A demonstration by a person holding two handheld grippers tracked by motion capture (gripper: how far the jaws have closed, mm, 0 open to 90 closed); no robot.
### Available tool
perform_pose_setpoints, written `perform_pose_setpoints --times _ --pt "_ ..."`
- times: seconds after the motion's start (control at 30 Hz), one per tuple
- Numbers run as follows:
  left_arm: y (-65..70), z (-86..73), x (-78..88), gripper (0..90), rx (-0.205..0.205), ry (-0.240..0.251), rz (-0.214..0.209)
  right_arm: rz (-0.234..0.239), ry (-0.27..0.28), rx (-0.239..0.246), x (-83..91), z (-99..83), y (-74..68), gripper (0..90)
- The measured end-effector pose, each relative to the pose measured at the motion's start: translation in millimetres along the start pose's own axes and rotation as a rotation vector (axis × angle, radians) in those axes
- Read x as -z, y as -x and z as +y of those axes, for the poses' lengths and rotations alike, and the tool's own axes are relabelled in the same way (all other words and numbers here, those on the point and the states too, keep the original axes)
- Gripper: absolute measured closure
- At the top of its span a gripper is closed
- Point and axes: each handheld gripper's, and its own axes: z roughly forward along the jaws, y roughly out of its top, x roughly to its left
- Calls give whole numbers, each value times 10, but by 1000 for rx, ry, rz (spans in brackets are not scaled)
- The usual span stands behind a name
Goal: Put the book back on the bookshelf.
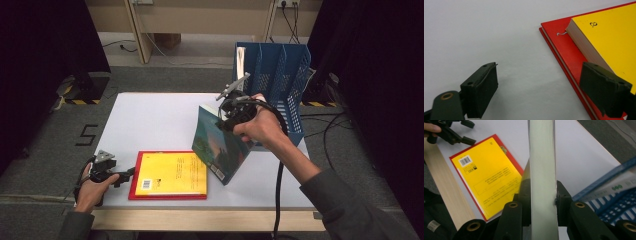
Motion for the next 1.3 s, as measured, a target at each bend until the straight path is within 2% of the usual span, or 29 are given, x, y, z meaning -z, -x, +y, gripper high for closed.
perform_pose_setpoints --times 0.1,0.2,0.33,0.63,0.87,1.0,1.03,1.17,1.3 --pt "-17 -2 -8 134 6 5 13 -26 -33 -3 -15 -91 49 735" --pt "-50 -22 -45 150 -34 -23 72 -31 -39 -18 -8 -161 100 735" --pt "-57 -24 -58 138 -33 -21 82 -40 -37 -28 -7 -209 140 733" --pt "-61 -36 -56 133 -31 -17 78 -40 -21 -73 -35 -257 180 715" --pt "-57 -40 -60 127 -29 -12 78 -11 -65 -112 -128 -278 204 686" --pt "-54 -40 -63 122 -29 -12 78 -23 -98 -117 -171 -256 233 688" --pt "-53 -40 -64 120 -29 -11 78 -23 -109 -145 -191 -249 239 687" --pt "-55 -43 -63 119 -30 -10 77 -42 -147 -123 -257 -228 256 704" --pt "-57 -45 -63 117 -31 -9 75 -60 -138 -99 -207 -260 261 723"
